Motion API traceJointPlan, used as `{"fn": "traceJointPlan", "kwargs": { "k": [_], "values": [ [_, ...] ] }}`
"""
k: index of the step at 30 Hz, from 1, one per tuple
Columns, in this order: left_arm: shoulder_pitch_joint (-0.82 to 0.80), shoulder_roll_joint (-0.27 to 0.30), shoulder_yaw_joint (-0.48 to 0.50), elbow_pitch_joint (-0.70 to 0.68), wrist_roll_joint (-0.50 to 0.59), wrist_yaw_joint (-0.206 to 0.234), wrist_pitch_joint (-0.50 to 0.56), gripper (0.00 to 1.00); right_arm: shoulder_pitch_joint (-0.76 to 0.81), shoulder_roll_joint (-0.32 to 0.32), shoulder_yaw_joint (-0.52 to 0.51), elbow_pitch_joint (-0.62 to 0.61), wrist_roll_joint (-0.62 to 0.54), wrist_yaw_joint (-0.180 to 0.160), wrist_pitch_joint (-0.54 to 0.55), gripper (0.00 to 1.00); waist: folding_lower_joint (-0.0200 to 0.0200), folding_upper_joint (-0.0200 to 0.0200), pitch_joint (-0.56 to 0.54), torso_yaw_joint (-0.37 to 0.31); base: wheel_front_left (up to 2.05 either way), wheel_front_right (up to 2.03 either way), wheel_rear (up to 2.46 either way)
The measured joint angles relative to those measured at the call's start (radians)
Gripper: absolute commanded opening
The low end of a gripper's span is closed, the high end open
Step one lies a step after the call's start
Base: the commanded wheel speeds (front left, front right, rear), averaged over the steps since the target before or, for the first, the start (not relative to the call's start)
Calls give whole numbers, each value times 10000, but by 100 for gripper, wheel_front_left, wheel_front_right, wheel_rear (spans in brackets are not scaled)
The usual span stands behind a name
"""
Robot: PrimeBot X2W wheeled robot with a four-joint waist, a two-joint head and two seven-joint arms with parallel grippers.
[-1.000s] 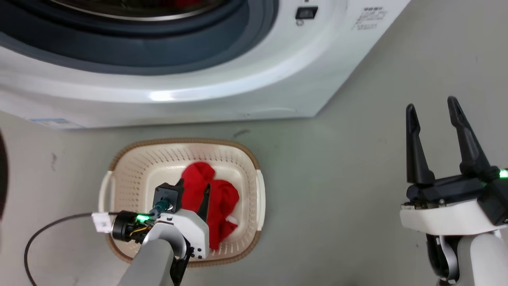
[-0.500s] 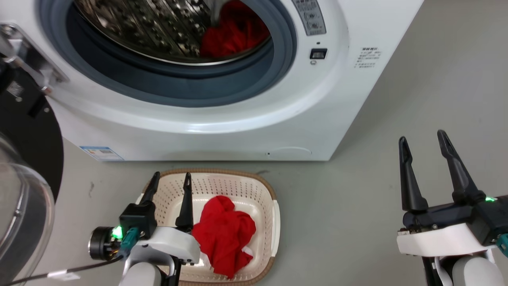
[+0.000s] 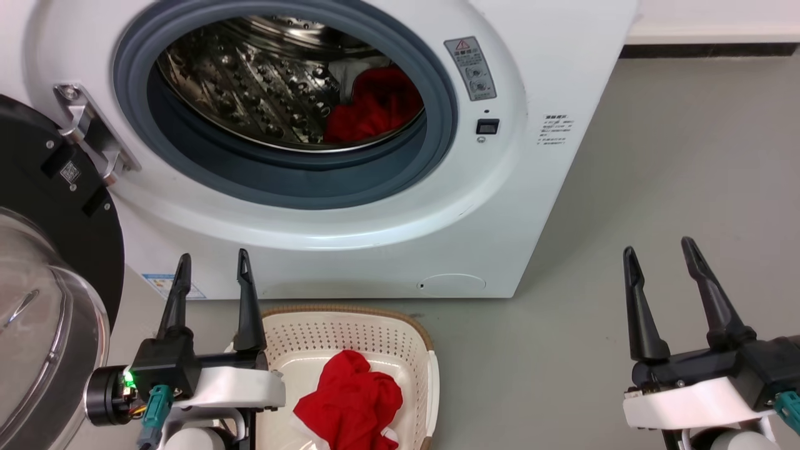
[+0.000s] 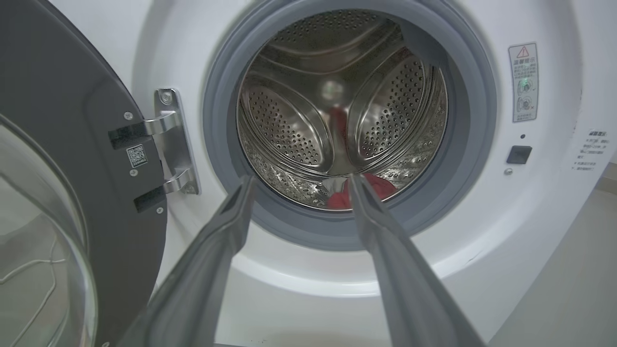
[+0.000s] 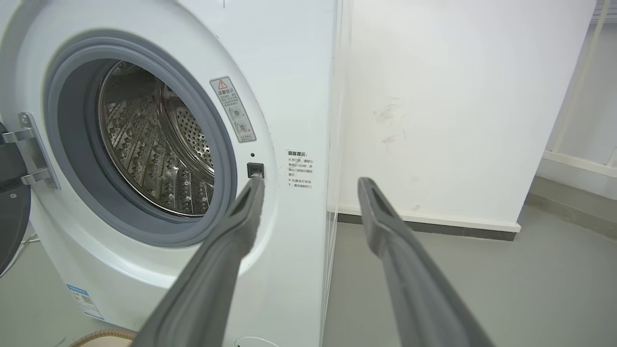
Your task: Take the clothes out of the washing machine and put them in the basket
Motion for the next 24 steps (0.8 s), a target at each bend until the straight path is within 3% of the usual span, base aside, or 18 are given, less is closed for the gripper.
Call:
{"fn": "traceJointPlan", "kwargs": {
  "k": [4, 13, 18, 24],
  "values": [
    [56, -6, 44, 6, 0, 4, 0, 100, 117, 0, 4, -17, 48, 0, 0, 100, 0, 0, -176, -126, 0, 0, 0],
    [-1791, 109, 123, 1599, 201, -690, 0, 100, -83, 2, 121, -178, 50, 0, 0, 100, 1, 0, 218, -376, 0, 0, 0],
    [-3919, 353, 94, 3753, 94, -1243, 0, 100, -540, 0, 236, -311, 12, 0, 0, 100, 2, 0, 860, -559, 0, 0, 0],
    [-7121, 1290, 50, 6656, 219, -1595, 364, 100, -1354, -2, 510, -518, 178, 2, 0, 100, 2, 0, 1933, -1015, 0, 0, 0]
  ]
}}
